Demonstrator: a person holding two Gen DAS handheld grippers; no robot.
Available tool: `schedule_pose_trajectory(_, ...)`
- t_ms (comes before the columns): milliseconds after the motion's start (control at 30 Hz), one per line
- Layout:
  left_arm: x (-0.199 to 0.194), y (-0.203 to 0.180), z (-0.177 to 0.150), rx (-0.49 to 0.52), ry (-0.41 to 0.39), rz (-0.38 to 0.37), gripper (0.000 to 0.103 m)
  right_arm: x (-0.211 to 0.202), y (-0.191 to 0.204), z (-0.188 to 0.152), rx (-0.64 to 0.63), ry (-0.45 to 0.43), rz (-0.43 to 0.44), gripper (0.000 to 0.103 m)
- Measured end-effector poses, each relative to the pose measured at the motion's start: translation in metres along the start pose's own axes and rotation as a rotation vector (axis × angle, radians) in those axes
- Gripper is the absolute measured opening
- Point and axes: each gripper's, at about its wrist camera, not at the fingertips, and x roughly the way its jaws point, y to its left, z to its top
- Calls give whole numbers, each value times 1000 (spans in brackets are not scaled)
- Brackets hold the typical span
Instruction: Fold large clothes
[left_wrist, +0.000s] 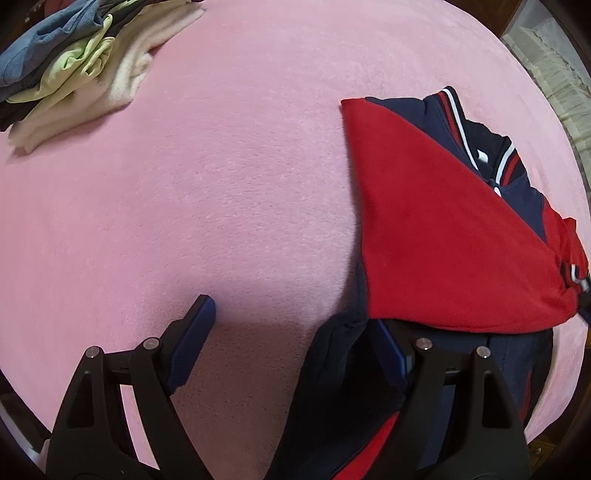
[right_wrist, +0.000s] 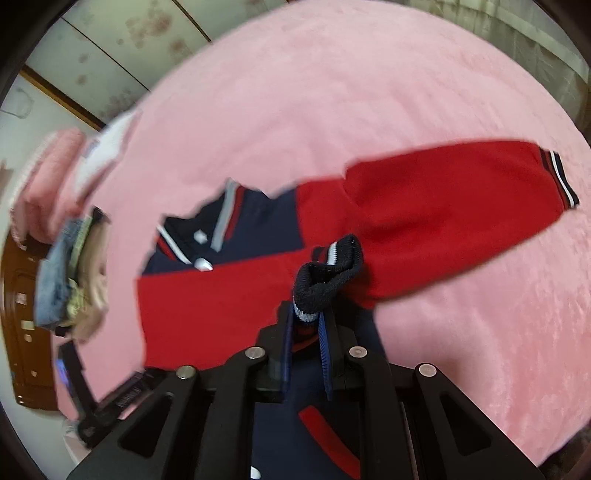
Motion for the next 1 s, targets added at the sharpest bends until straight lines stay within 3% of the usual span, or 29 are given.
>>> schedule_pose_trajectory(233, -2, 22, -12, -93, -10, -30, 81, 7, 10, -11, -64, 4, -52, 15)
schedule_pose_trajectory(333, -6, 32, -18, -140, -20, -51, 81, 9, 10, -12, -86, 6, -45, 22)
schedule_pose_trajectory(433, -8, 48, -31, -228, -22, -96, 81, 15, 7, -13, -74, 36, -28, 28)
schedule_pose_trajectory(600, -10, 71, -45, -323, -18, -172, 81, 19, 2, -26, -16, 141, -17, 28)
schedule_pose_trajectory(733, -6, 94, -48, -392, -12, -234, 80, 17, -4, -43, -3, 165, 1, 28)
schedule_pose_trajectory(867, -1, 112, -56, -406, 7, -278, 80, 10, -2, -53, -33, 170, 19, 28)
schedule_pose_trajectory(1000, -11, 123, -58, -378, 30, -294, 81, -5, 8, -56, -78, 120, 69, 28)
